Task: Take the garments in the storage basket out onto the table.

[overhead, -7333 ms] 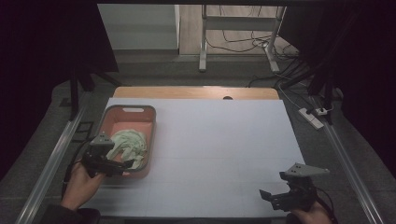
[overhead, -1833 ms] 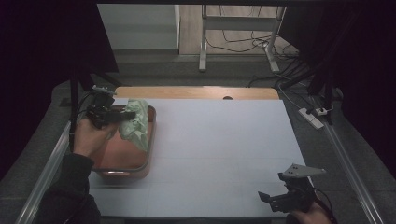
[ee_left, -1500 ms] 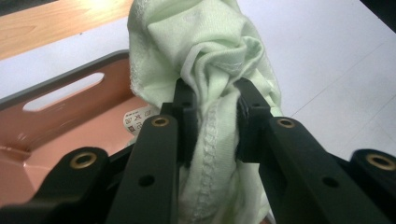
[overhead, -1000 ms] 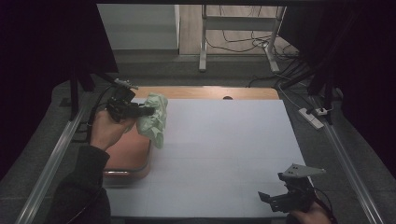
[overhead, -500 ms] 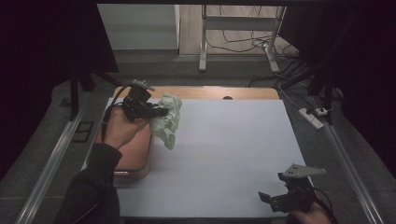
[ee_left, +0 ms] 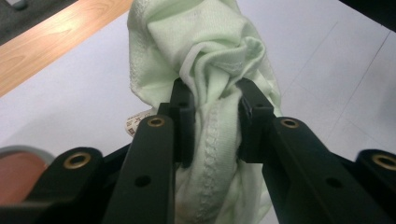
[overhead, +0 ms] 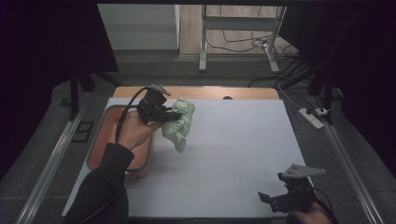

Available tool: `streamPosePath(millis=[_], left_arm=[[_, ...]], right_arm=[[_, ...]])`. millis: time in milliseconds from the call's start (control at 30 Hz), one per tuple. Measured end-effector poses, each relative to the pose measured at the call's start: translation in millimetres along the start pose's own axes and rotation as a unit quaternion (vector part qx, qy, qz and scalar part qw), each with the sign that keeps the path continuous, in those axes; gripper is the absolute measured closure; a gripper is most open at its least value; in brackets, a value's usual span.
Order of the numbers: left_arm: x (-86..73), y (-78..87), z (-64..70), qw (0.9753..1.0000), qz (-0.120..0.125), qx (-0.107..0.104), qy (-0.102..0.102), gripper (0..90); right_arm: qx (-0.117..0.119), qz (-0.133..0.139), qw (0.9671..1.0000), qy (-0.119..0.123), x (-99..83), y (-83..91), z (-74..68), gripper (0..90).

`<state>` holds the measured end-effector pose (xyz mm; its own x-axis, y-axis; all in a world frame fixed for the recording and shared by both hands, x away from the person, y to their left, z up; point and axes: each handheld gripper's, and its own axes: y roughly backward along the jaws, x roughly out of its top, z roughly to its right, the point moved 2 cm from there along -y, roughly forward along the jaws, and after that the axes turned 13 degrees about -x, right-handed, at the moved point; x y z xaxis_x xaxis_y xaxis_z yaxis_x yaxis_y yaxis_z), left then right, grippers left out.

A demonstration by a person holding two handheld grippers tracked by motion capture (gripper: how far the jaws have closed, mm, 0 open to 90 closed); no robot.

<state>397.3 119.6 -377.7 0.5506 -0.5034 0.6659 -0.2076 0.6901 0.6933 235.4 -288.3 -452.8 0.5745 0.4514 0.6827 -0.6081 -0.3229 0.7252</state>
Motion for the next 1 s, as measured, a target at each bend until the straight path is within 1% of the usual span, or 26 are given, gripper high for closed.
streamPosePath(millis=[133,400,600,833,1000], left_arm=[[3.9,-8.7,2.4,0.9999,-0.004,0.003,-0.013,70.5],[11.3,-27.5,7.0,0.9997,-0.008,-0.011,-0.019,70.6],[14.6,-44.4,11.6,0.9991,-0.021,-0.016,-0.032,70.3],[17.3,-63.8,15.5,0.9988,-0.027,-0.023,-0.034,69.4],[19.3,-77.6,17.7,0.9981,-0.039,-0.025,-0.040,69.0]], right_arm=[[0.000,0.000,1.0000,-0.001,0.0,0.1,-0.3,0.3],[0.002,-0.002,1.0000,0.003,0.0,-0.2,-0.7,0.3],[0.003,-0.004,1.0000,0.006,0.0,-0.4,-1.1,0.3],[0.004,-0.004,1.0000,0.008,0.0,-0.6,-1.4,0.4],[0.004,-0.004,0.9999,0.010,-0.1,-0.8,-1.6,0.3]])
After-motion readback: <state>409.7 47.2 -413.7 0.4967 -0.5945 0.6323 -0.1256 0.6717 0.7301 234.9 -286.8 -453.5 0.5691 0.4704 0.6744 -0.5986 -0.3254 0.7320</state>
